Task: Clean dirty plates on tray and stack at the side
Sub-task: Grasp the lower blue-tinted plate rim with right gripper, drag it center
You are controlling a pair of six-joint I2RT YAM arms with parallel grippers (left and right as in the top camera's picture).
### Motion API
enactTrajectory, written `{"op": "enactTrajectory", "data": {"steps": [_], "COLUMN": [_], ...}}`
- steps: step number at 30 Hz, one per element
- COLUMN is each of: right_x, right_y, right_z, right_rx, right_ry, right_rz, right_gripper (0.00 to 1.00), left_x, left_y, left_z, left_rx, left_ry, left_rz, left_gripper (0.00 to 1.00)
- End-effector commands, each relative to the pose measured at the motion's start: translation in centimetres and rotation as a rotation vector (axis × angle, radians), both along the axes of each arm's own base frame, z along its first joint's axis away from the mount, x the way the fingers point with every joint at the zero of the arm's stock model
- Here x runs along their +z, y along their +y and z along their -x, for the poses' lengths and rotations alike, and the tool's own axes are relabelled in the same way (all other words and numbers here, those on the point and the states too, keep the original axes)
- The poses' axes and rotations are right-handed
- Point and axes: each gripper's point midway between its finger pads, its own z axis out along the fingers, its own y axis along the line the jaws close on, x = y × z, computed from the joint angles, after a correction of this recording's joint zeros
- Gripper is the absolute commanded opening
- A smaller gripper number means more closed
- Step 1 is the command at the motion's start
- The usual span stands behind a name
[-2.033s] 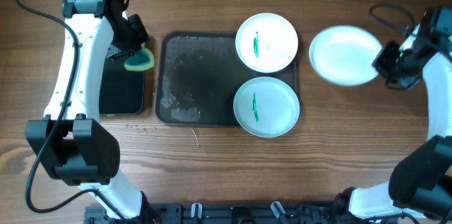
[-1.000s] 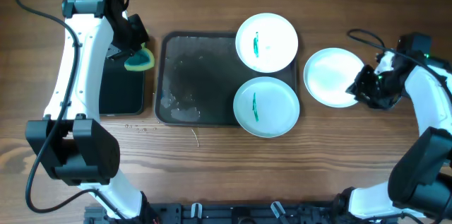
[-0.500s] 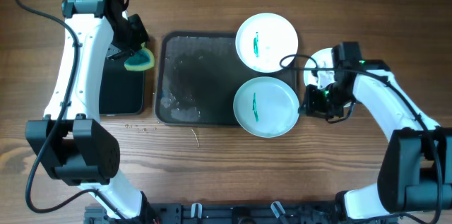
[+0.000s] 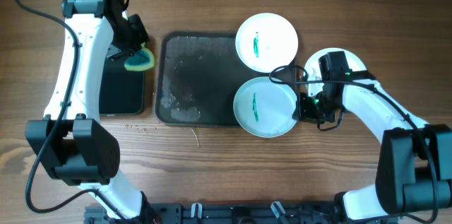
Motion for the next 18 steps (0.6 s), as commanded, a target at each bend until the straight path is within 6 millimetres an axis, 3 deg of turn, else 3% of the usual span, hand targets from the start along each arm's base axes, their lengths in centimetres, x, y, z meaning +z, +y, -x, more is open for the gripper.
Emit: {"op": "enactTrajectory", "data": {"steps": [1,6,10,18], "right_x": [0.0,0.2,1.6,8.0], "right_y": [-0.2,0.2,1.1,5.3], "right_z": [0.0,0.2,-0.2,-3.5], "right_rx": [-0.003,-0.003,-0.020,-0.136], "right_ry": [-0.010,-0.001,-0.024,-0.205], "right_rz": [0.016,-0.011,-0.063,-0.060], "right_gripper": [0.08,0.04,0.04,0.04], "left_x": [0.2,0.2,0.2,0.2], "left_y": [-0.4,-0.4,-0.4,-0.4], "left_z": [-0.1,-0.1,-0.1,-0.1], "left_rx": [-0.019,-0.019,-0.019,-0.018], "left_ry": [-0.008,-0.008,-0.008,-0.008], "left_rz": [0.009,0.009,0.009,0.009], "left_gripper": [0.04,0.04,0.04,0.04]}}
